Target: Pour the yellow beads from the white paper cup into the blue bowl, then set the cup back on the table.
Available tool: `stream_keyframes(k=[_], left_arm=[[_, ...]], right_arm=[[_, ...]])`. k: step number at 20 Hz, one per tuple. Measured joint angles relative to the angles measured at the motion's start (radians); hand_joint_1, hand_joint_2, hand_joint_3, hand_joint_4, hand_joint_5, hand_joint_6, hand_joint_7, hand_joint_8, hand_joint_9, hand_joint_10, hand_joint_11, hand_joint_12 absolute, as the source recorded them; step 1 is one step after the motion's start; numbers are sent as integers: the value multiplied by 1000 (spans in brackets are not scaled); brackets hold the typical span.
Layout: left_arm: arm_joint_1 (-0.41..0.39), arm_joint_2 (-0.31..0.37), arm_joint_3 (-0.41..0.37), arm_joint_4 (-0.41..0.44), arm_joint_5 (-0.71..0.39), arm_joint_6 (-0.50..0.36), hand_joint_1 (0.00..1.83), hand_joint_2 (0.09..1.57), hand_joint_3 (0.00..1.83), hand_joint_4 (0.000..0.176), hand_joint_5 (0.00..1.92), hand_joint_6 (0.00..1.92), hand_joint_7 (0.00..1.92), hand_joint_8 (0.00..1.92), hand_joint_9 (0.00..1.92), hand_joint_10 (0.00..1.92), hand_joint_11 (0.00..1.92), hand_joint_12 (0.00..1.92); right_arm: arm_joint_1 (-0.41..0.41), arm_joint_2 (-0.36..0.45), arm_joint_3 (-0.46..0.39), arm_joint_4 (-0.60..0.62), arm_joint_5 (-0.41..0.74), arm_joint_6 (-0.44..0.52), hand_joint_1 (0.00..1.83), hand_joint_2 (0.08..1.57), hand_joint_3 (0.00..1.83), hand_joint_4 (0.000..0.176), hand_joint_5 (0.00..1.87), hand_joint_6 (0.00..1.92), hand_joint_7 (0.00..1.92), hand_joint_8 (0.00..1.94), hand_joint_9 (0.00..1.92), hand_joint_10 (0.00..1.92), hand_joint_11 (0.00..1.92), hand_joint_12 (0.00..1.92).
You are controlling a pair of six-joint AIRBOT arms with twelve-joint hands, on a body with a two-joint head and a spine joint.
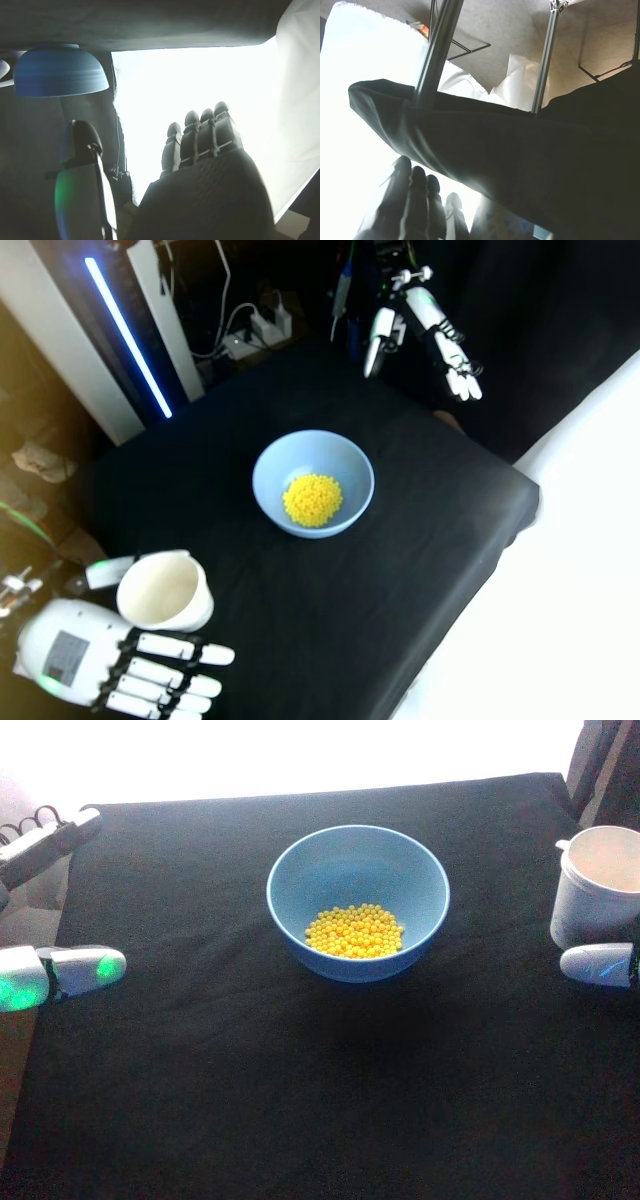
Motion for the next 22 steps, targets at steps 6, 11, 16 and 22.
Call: stream_keyframes(k=[6, 11, 16, 22], left_arm=[[0, 0, 0, -2, -1, 0, 691, 953, 0, 92, 108, 1, 96, 0, 3, 1, 0, 0], [0, -2, 0, 0, -1, 0, 690, 951, 0, 79, 100, 1, 111, 3, 16, 4, 0, 0], [0, -6, 0, 2, 0, -1, 683, 947, 0, 96, 103, 3, 107, 15, 11, 4, 0, 0], [0, -6, 0, 3, 0, -3, 680, 947, 0, 99, 97, 0, 90, 3, 0, 0, 0, 0]], right_arm=[[0, -16, 7, 2, 19, 0, 324, 744, 0, 176, 0, 0, 0, 0, 0, 0, 0, 0], [18, -16, 20, 10, 25, 0, 285, 743, 0, 176, 0, 0, 0, 0, 0, 0, 0, 0], [26, -23, 25, 6, 28, -1, 268, 707, 0, 176, 0, 0, 0, 0, 0, 0, 0, 0], [26, -20, 27, 7, 28, 0, 282, 739, 0, 176, 0, 0, 0, 0, 0, 0, 0, 0]])
